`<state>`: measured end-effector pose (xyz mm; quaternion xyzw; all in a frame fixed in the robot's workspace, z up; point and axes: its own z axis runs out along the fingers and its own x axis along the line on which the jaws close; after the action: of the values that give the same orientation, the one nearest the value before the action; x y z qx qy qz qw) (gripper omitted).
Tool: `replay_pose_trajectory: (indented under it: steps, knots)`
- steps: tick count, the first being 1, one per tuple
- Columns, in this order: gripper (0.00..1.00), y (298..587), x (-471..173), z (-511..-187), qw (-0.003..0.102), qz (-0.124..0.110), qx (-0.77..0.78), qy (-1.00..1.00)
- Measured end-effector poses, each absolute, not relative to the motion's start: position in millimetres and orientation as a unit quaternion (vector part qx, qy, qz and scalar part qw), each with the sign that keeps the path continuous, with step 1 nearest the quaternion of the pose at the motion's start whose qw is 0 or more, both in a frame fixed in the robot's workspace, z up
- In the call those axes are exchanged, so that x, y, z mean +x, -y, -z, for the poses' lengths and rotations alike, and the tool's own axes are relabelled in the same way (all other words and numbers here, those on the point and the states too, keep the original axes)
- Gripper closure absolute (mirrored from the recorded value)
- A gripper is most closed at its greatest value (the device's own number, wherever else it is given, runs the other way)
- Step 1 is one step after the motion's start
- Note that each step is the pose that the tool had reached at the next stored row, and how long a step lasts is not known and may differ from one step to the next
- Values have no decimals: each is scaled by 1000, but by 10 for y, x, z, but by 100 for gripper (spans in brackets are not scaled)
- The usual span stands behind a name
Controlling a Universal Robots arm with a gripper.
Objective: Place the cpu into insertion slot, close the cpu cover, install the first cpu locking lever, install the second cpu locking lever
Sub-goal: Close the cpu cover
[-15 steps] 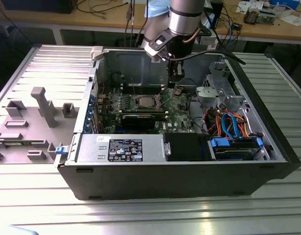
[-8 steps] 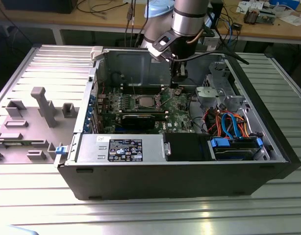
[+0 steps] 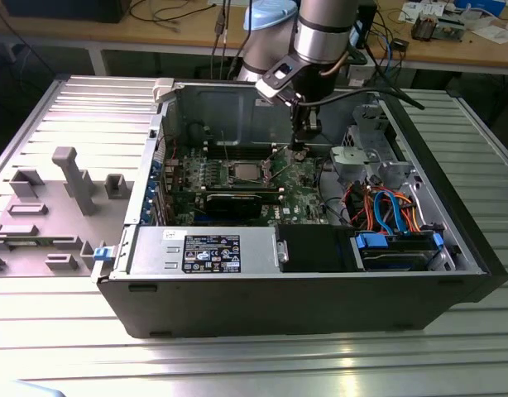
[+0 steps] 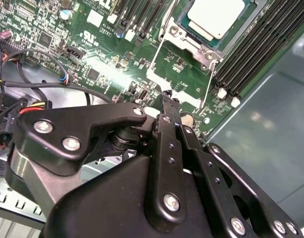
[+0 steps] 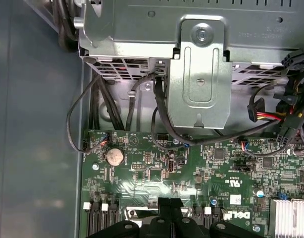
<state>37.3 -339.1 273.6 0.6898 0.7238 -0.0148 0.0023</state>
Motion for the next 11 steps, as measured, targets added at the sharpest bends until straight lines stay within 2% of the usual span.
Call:
replay_pose_trajectory:
  steps: [11]
  knots:
    - [89,3391,451,-2708,2,15,690,-724]
